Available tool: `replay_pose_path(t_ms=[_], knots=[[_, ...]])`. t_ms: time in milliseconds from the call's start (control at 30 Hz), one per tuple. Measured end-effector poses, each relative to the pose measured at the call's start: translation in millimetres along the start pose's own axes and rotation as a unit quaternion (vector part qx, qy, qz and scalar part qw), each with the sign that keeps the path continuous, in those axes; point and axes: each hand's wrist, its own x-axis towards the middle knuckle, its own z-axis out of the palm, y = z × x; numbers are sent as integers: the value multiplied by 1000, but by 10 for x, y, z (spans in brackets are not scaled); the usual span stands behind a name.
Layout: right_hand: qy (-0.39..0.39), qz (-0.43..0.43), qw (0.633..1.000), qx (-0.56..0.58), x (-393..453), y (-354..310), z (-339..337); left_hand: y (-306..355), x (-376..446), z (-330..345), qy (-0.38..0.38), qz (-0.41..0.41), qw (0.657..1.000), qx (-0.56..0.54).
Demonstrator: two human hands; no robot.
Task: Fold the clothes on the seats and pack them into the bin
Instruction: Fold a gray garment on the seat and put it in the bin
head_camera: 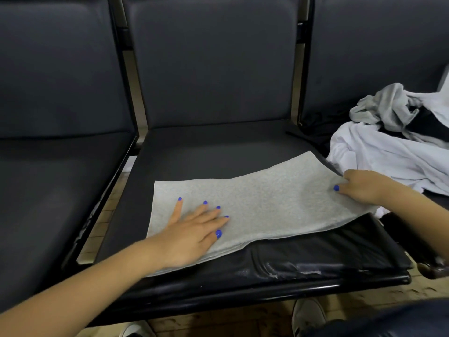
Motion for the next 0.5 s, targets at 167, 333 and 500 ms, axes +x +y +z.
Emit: replay_pose_path(t_ms=[167, 333, 500], knots=[[26, 67, 950, 303, 16, 133, -107, 281, 68, -24, -67, 15, 998, 12], [-103, 176, 858, 472, -117, 305, -143, 303, 115, 17, -103, 35, 994, -28], [-165, 154, 806, 547, -284, 250, -336, 268, 122, -180, -88, 65, 993, -39]])
